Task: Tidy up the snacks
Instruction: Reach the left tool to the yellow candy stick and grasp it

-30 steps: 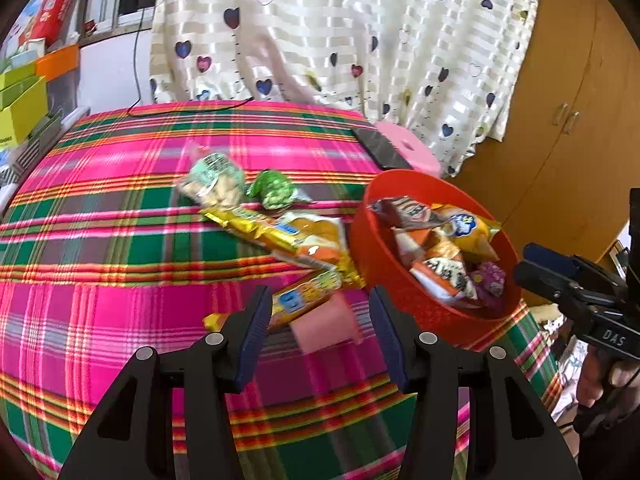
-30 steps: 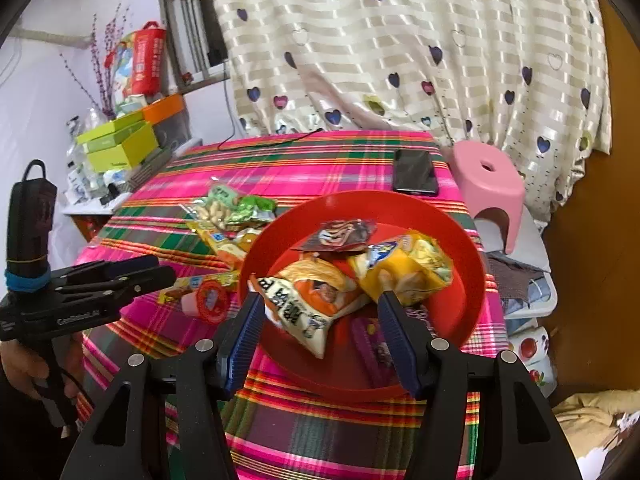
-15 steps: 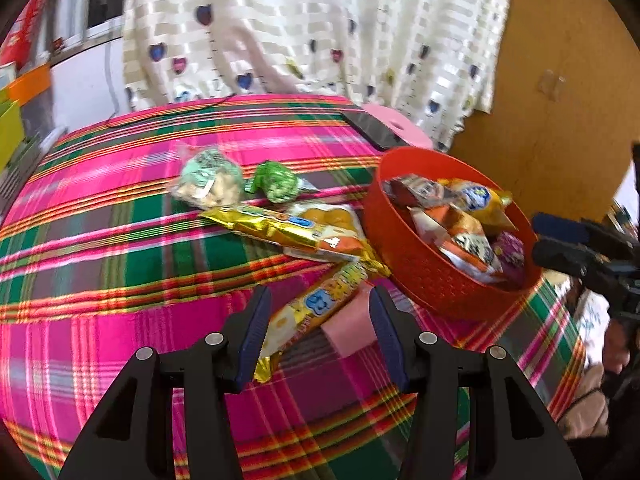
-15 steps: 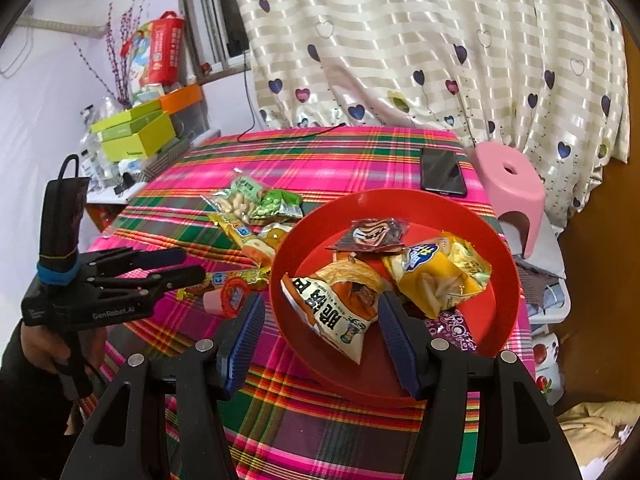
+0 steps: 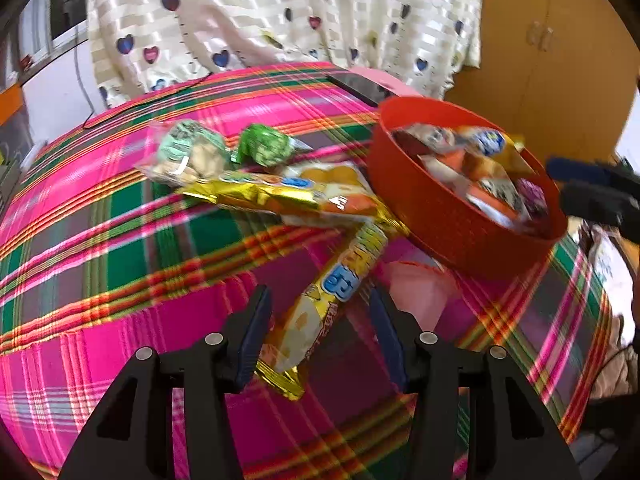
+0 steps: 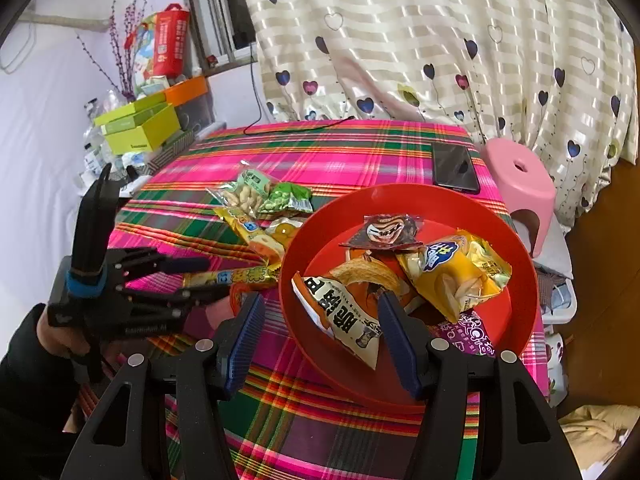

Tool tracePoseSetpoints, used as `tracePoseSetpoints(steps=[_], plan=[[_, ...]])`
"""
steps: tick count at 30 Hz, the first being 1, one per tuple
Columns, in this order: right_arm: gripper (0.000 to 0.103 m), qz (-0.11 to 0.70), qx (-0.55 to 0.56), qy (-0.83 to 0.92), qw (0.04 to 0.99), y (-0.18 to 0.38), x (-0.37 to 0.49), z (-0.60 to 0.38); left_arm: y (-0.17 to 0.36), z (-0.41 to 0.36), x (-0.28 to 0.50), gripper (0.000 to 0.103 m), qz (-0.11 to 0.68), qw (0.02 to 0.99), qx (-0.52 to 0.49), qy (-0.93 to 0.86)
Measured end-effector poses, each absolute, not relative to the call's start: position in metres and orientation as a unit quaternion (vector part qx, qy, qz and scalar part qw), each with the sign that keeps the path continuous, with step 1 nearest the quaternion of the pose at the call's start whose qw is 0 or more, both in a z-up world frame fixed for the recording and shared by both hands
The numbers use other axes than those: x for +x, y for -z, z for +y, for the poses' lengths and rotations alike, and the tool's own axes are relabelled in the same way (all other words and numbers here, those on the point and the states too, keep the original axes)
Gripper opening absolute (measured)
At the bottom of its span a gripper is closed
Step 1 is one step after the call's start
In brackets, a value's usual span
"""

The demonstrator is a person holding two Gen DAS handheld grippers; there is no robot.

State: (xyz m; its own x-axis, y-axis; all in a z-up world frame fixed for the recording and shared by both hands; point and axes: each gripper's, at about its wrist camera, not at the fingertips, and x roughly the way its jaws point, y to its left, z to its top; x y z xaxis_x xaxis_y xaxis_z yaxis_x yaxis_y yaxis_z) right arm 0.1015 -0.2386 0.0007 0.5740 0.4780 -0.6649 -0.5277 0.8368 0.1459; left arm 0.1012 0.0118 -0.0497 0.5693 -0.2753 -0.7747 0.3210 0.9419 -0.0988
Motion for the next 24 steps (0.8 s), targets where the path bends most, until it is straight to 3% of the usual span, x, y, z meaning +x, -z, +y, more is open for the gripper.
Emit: tracePoseSetpoints(steps=[10,14,24], plan=[[0.059,0.364,-0.037,-0.294,0.883,0.0,0.093,-0.232,0.058,-0.008,0.11,0.051,0.436,0.883,0.073,0.155],[0.059,0.368,-0.034,-0.303,0.879,0.002,0.087,-0.228,0.058,-0.008,0.097,0.024,0.431,0.889,0.062,0.143],[0.058,0.427,-0.031,-0.353,0.832,0.041,0.082,-0.184,0.057,0.025,0.054,0.024,0.434,0.897,-0.03,0.079]])
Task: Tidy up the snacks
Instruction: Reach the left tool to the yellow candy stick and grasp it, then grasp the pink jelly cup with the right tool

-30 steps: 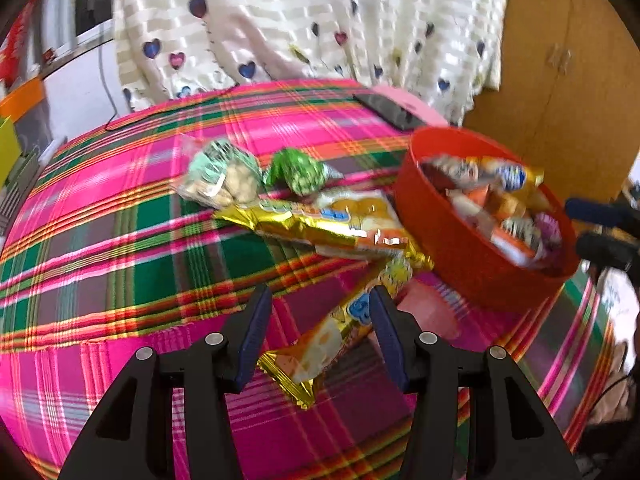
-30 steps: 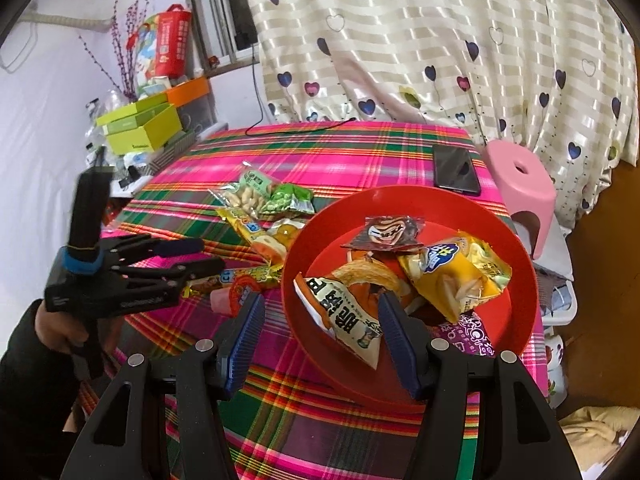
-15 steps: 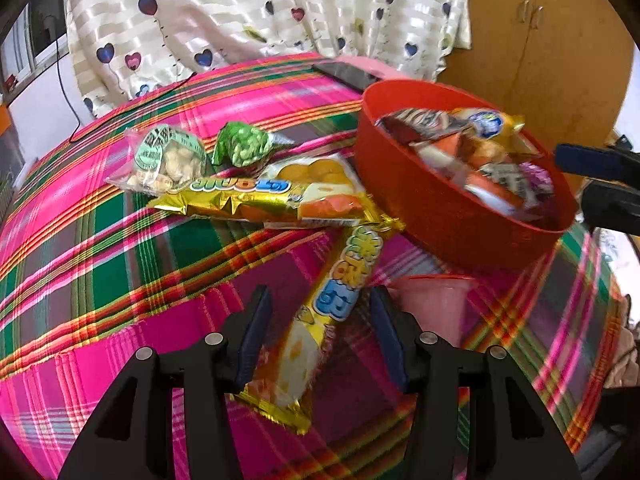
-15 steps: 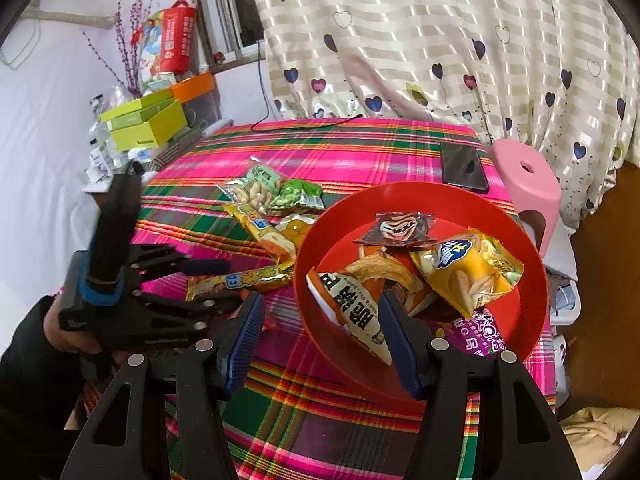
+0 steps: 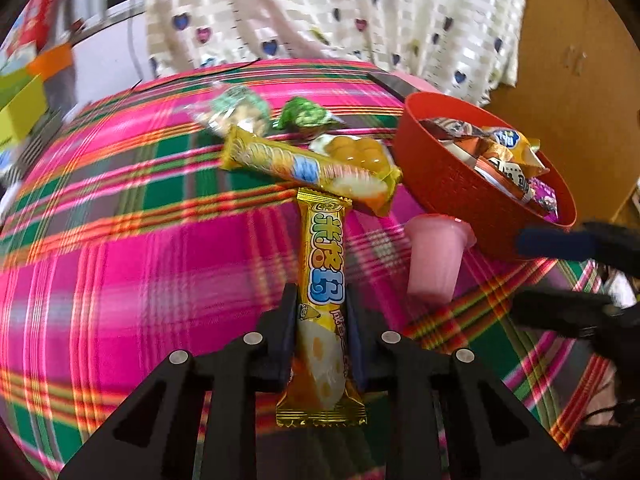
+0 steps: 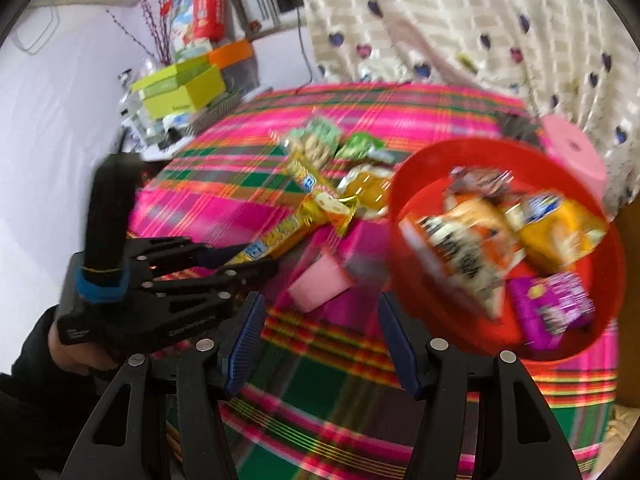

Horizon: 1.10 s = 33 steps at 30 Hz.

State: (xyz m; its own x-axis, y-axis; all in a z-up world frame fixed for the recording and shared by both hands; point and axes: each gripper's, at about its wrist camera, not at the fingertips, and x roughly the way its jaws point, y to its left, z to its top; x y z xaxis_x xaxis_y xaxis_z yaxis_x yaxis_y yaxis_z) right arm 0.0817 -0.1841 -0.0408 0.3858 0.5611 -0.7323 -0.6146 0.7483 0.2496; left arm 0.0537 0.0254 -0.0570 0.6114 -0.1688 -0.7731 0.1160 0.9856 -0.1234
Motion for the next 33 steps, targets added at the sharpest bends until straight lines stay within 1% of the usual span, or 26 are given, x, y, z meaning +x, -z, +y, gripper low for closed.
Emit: tracePoseSetpoints(steps=[3,7,14,18,19,20,21,22,33], plan=[[0.058,0.457,-0.014,-0.345,0.82,0.055,0.092,-0.172,0.056,0.034,0.047,0.024,0.43,0.899,-0.043,0.067],[0.058,0.476,-0.006,-0.334,0.813,0.063,0.101,-0.157,0.055,0.042,0.04,0.024,0.426,0.901,-0.051,0.06],[0.058,0.484,-0.015,-0.304,0.82,0.066,0.113,-0.133,0.059,0.05,0.039,0.024,0.428,0.899,-0.064,0.061],[0.058,0.472,-0.046,-0.286,0.833,0.065,0.113,-0.119,0.06,0.054,0.039,0.024,0.426,0.899,-0.071,0.065],[0.052,0.469,-0.055,-0.281,0.836,0.065,0.113,-0.116,0.06,0.054,0.038,0.024,0.426,0.9,-0.072,0.065],[0.042,0.469,-0.063,-0.277,0.836,0.066,0.115,-0.114,0.06,0.055,0.038,0.024,0.426,0.9,-0.074,0.066],[0.036,0.469,-0.068,-0.276,0.836,0.068,0.116,-0.113,0.06,0.056,0.038,0.024,0.425,0.9,-0.074,0.065],[0.028,0.469,-0.072,-0.276,0.836,0.069,0.116,-0.112,0.06,0.056,0.037,0.024,0.425,0.9,-0.074,0.065],[0.026,0.422,-0.094,-0.312,0.846,0.052,0.094,-0.111,0.051,0.056,0.029,0.024,0.412,0.905,-0.082,0.062]])
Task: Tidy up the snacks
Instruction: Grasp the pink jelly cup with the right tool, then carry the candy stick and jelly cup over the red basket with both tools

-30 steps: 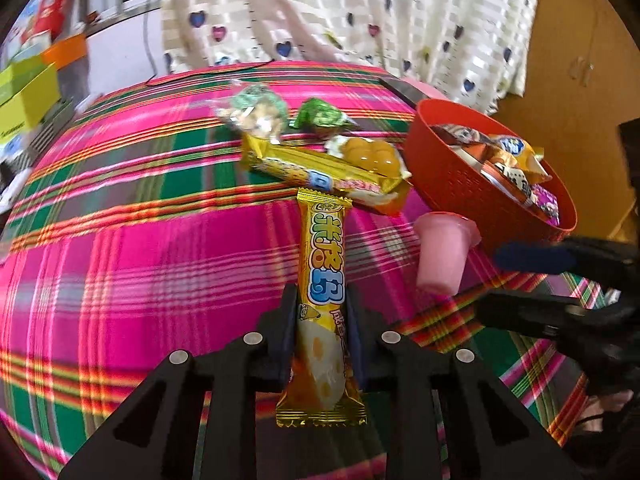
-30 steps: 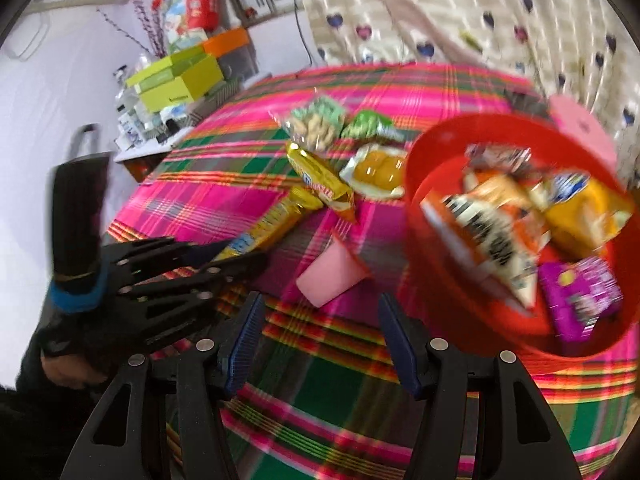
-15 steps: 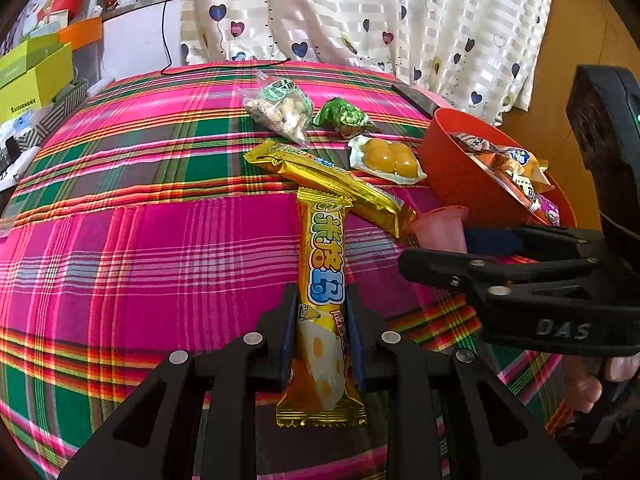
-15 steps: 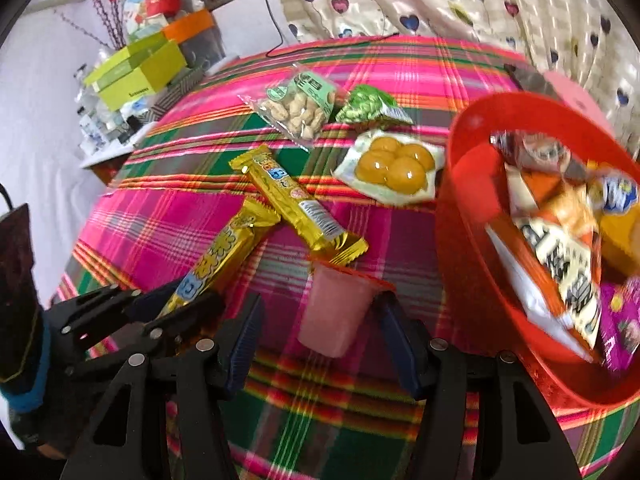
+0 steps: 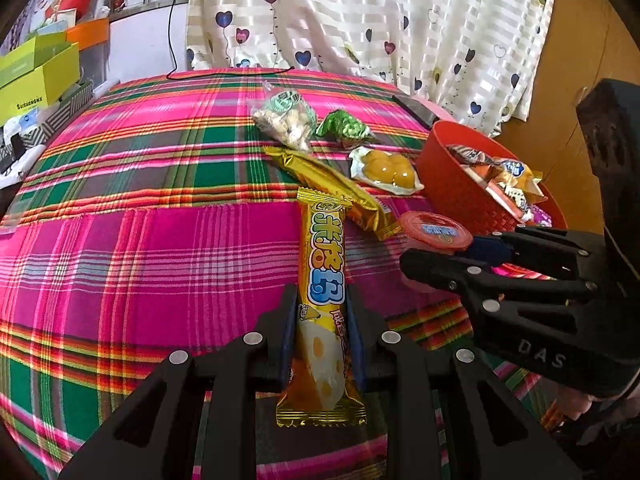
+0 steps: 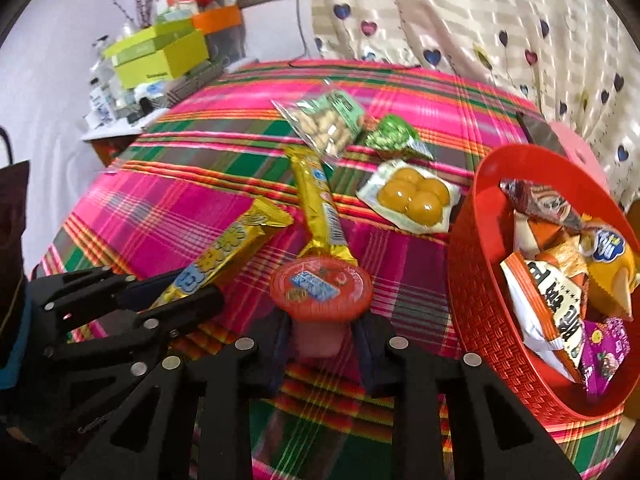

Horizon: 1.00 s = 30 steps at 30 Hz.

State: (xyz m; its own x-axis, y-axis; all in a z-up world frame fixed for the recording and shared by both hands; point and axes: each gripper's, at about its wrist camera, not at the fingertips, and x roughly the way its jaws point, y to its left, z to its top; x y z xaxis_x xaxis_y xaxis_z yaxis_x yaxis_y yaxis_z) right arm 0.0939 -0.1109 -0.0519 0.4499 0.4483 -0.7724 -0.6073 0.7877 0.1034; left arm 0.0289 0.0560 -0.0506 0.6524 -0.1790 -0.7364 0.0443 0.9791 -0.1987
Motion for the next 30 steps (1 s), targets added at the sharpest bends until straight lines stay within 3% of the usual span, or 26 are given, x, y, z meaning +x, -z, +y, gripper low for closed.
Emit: tracePoseSetpoints(steps=[30], plan=[[0.026,0.347,-0.018,-0.243,0.906,-0.007,0.094,-0.238,-0.021,-0.032,0.052,0.024,0.348,0.925,-0.037,0.151]])
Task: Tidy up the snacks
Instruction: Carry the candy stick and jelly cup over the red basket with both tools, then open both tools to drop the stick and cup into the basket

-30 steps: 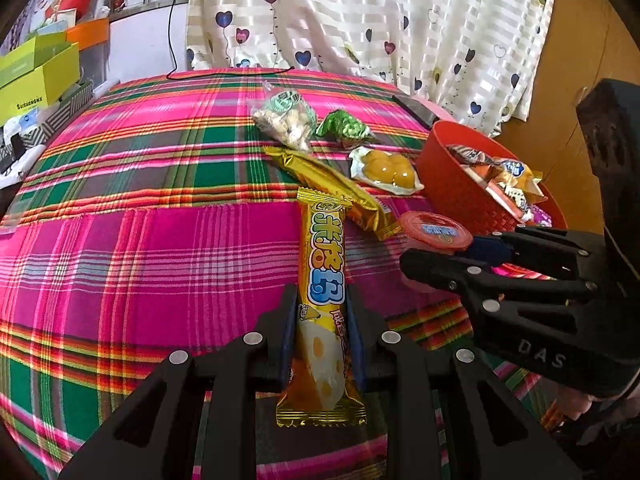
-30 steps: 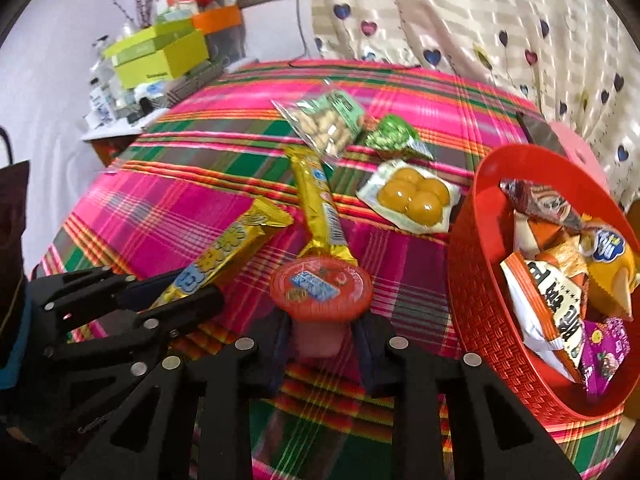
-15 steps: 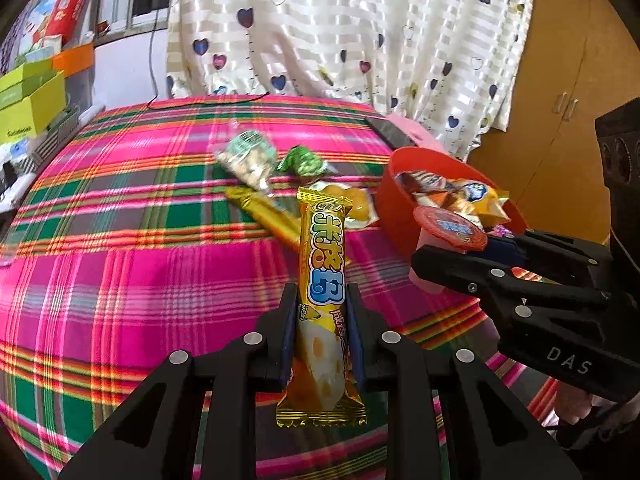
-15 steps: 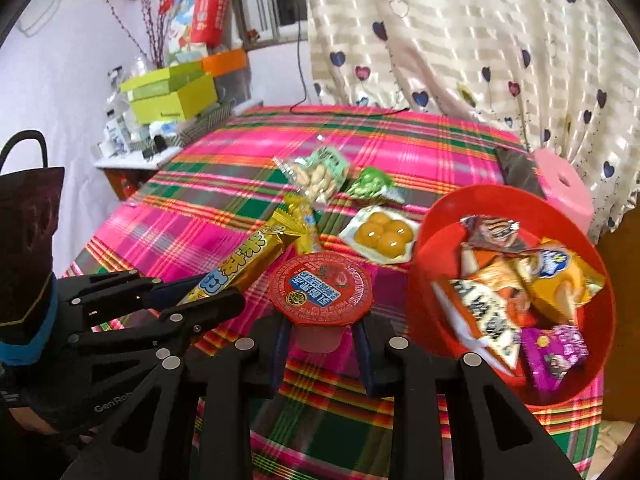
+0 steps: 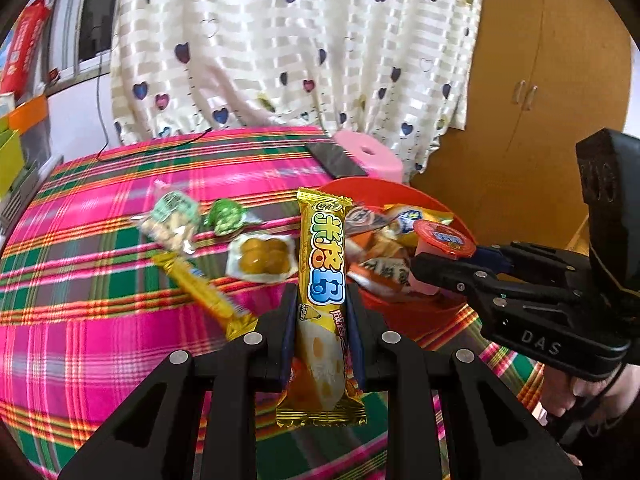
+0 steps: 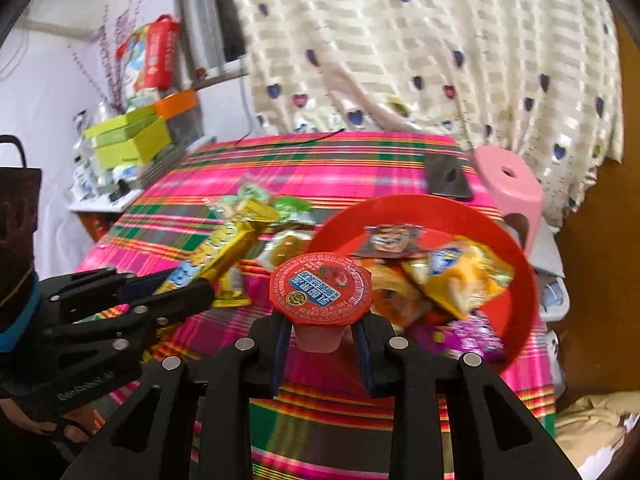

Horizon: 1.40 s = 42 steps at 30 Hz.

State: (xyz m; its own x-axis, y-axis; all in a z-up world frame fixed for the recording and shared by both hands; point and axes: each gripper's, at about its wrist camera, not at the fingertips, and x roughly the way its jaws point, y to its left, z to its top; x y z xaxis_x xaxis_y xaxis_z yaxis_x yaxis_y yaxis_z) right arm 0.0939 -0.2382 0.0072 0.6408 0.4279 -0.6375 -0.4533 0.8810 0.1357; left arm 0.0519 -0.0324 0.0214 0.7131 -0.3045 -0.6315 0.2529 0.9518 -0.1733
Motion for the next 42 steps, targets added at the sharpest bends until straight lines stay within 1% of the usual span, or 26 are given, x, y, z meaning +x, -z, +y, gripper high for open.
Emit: tracePoseSetpoints(steps=[7,15,20,25,33,42], plan=[[0.026,0.355,0.0,-0.211,0.911,-0.001,0.104,-0.272,-0.028,-0.05,0.061,0.024,0.346,0.923,-0.028,0.164],[0.027,0.379,0.013,-0.204,0.903,0.016,0.117,-0.286,-0.033,-0.063,0.076,0.024,0.343,0.923,-0.022,0.172],[0.031,0.394,0.019,-0.203,0.896,0.023,0.123,-0.291,-0.032,-0.069,0.086,0.024,0.347,0.921,-0.02,0.175],[0.037,0.383,0.017,-0.207,0.9,0.02,0.12,-0.293,-0.031,-0.073,0.096,0.024,0.351,0.919,-0.022,0.176],[0.037,0.371,0.024,-0.206,0.905,0.012,0.119,-0.3,-0.031,-0.079,0.118,0.024,0.354,0.918,-0.027,0.176],[0.037,0.372,0.026,-0.204,0.905,0.012,0.122,-0.303,-0.013,-0.091,0.155,0.024,0.382,0.906,-0.018,0.183]])
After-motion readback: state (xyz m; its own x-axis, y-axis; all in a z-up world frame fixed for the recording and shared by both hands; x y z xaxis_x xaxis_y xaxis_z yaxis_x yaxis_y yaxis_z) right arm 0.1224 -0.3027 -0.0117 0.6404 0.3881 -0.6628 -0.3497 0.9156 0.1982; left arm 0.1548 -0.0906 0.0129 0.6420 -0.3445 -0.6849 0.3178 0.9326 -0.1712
